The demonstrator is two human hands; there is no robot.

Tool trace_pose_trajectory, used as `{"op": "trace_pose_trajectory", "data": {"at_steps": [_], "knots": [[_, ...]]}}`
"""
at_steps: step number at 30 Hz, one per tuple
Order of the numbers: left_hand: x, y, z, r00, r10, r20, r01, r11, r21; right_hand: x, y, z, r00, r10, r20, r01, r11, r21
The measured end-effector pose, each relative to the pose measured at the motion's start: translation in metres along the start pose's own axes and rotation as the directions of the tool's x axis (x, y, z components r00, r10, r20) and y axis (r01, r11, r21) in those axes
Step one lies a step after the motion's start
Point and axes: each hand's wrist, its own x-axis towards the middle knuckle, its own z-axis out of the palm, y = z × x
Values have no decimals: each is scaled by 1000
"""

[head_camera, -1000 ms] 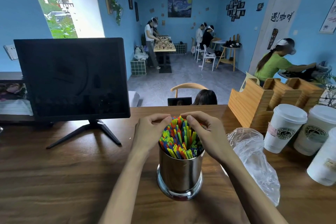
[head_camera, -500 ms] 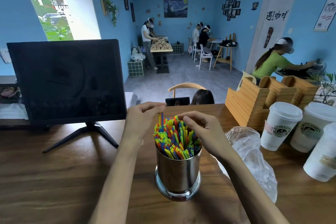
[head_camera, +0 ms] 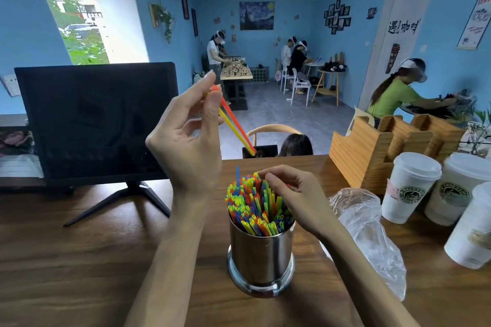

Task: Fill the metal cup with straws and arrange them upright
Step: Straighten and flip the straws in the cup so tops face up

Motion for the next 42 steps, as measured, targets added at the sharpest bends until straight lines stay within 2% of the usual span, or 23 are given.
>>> {"op": "trace_pose_trajectory", "data": {"at_steps": [2,4,6,8,11,13,15,18,20,21,25,30,34,38,40,42], "knots": [[-7,4,3,995,-70,-65,65,995,-74,-4,-5,2,998,-49,-29,47,998,-51],[-17,2,5,972,-205,-119,186,971,-152,-7,-14,4,998,-65,24,66,998,-26],[-26,-5,4,925,-359,-127,329,921,-209,-6,-26,7,997,-30,76,16,984,180],[-36,-12,2,865,-490,-108,453,856,-250,-1,-36,9,999,12,31,-23,919,393],[-47,-16,-2,797,-601,-61,566,778,-274,9,-45,9,985,175,-15,-116,714,690],[-52,-18,-8,756,-654,20,636,727,-259,15,-48,6,962,273,1,-162,567,808],[-55,-23,-16,710,-686,160,704,685,-186,21,-49,1,948,317,0,-169,505,846],[-56,-31,-31,583,-703,407,783,619,-52,30,-48,-6,941,340,-10,-201,580,790],[-55,-36,-37,520,-698,492,790,612,32,34,-47,-8,942,337,15,-240,639,730],[-55,-38,-39,517,-686,512,775,629,60,35,-47,-9,943,330,32,-253,653,714],[-52,-43,-43,572,-603,556,660,741,124,37,-47,-10,950,309,31,-253,712,655],[-53,-47,-45,609,-566,555,610,782,128,40,-43,-14,946,319,53,-285,747,601],[-58,-58,-44,719,-512,471,467,857,217,40,-46,-15,957,290,17,-252,798,547],[-62,-67,-48,781,-491,386,446,871,206,42,-48,-15,971,225,-78,-162,864,477],[-60,-68,-46,783,-532,323,491,847,204,43,-46,-14,973,176,-152,-110,923,369],[-57,-74,-44,750,-581,316,485,808,334,44,-40,-9,980,93,-178,-64,985,163]]}}
